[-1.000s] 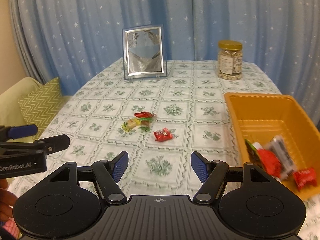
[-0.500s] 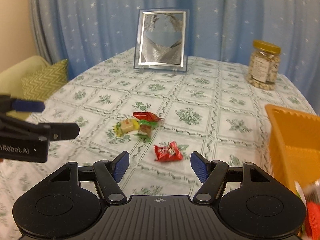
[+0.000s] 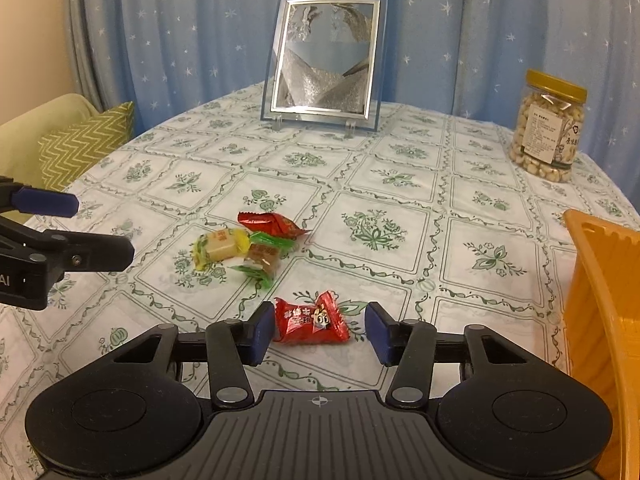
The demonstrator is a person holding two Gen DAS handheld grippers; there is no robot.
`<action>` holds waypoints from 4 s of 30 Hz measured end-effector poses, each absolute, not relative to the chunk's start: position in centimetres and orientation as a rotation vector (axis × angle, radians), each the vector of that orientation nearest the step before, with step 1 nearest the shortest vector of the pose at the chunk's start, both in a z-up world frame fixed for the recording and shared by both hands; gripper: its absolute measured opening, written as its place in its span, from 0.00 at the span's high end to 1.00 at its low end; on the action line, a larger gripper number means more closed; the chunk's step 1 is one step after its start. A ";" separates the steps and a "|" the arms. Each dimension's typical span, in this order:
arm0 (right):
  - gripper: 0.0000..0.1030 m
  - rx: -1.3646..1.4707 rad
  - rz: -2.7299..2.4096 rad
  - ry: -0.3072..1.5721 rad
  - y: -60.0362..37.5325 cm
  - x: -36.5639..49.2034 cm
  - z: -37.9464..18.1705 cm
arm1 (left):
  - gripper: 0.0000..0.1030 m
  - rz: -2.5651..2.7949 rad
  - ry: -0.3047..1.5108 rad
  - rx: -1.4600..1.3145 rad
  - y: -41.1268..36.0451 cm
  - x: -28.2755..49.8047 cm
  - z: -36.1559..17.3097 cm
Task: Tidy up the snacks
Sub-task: 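Grasp the small red candy packet with the right tool, then grasp the yellow-green wrapped candy with the left tool, then lift both candies and carry them toward the orange tray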
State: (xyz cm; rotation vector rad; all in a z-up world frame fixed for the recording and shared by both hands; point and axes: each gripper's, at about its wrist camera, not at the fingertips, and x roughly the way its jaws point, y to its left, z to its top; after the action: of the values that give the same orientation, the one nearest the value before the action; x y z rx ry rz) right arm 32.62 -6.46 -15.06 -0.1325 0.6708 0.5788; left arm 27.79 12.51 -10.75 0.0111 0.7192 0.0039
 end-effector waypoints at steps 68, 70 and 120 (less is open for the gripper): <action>0.77 0.100 0.422 0.717 -10.6 22.6 -8.0 | 0.81 0.083 0.693 -0.085 7.2 19.2 -6.2; 0.77 0.104 0.423 0.715 -11.1 21.0 -7.4 | 0.81 0.090 0.689 -0.088 6.9 17.4 -5.3; 0.77 0.105 0.286 0.676 -19.3 6.8 -1.4 | 0.81 -0.005 0.647 -0.093 -0.8 4.4 1.0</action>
State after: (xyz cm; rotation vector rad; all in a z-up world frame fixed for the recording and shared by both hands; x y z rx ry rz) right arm 6.81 -19.31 -1.41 0.1052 0.6757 0.2862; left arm 4.40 -0.79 0.98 -0.0931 0.6466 -0.0047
